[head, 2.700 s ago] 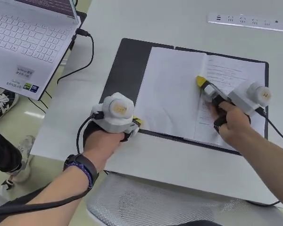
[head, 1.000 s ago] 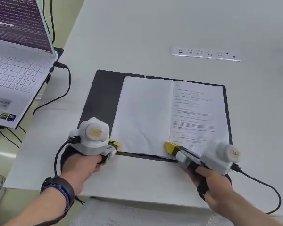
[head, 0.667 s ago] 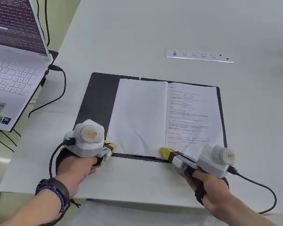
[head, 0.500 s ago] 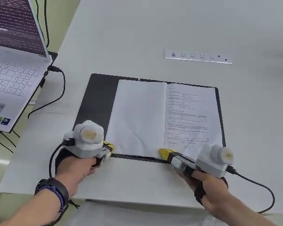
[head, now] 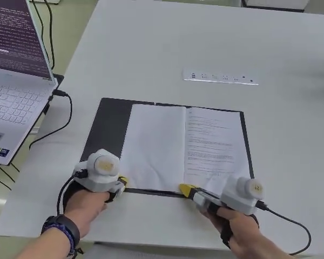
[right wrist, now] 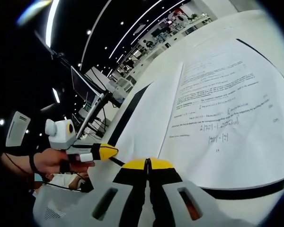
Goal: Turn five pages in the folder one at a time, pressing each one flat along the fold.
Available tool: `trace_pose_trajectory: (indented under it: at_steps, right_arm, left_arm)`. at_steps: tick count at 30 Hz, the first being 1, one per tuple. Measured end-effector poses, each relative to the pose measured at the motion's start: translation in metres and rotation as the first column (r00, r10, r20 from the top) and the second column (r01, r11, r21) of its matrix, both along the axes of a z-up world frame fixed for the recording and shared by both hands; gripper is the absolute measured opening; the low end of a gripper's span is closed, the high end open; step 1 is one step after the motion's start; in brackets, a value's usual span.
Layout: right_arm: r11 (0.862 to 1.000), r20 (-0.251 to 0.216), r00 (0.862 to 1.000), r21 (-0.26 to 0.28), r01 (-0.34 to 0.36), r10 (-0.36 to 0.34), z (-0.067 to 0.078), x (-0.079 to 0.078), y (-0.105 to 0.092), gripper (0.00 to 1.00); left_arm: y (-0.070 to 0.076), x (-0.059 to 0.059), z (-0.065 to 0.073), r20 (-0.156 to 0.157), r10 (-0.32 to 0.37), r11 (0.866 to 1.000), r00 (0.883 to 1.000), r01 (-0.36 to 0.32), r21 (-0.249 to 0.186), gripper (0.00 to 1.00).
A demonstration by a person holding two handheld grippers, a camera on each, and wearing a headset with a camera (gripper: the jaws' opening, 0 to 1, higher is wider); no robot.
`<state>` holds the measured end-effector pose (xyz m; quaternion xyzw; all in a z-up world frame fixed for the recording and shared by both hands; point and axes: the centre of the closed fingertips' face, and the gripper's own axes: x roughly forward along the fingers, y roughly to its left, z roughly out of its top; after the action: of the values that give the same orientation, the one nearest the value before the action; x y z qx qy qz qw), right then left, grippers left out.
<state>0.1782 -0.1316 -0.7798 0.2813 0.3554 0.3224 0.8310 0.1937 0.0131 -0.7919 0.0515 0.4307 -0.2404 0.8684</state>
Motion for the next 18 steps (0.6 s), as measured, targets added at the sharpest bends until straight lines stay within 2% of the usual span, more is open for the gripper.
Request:
trace_pose_trajectory:
  at_steps: [2,6,8,10,12,18]
  right_arm:
    - [1.000,-0.003,1.000,-0.003,-0.003,0.003,0.002,-0.001,0.000,0.00]
    - [1.000,-0.004,1.000,0.002,-0.006,0.006,0.003,-0.006,-0.003,0.01]
    - [1.000,0.002,1.000,-0.006,-0.014,0.014,0.007,-0.009,-0.005,0.04]
    - [1.000,0.009,1.000,-0.014,-0.021,0.021,0.009,-0.011,-0.007,0.08]
    - [0.999,0.017,0.999,-0.028,-0.027,0.027,0.012,-0.011,-0.012,0.12]
    - [0.998,0.067,0.998,-0.065,-0.015,0.020,0.024,-0.008,-0.031,0.20]
  left_arm:
    - [0.001,0.001,0.000,-0.013,0.028,0.999,1.000,-0.028,-0.023,0.00]
    - [-0.001,-0.001,0.001,-0.009,0.032,0.999,0.999,-0.033,-0.029,0.00]
    - [-0.005,-0.004,0.002,-0.022,0.032,0.998,0.999,-0.033,-0.047,0.05]
    - [-0.006,-0.006,0.004,-0.025,0.031,0.999,0.999,-0.032,-0.031,0.09]
    - [-0.006,-0.006,0.008,-0.003,0.033,0.999,0.999,-0.033,-0.015,0.10]
    - [-0.013,-0.008,0.023,0.021,0.032,0.998,0.999,-0.031,-0.049,0.19]
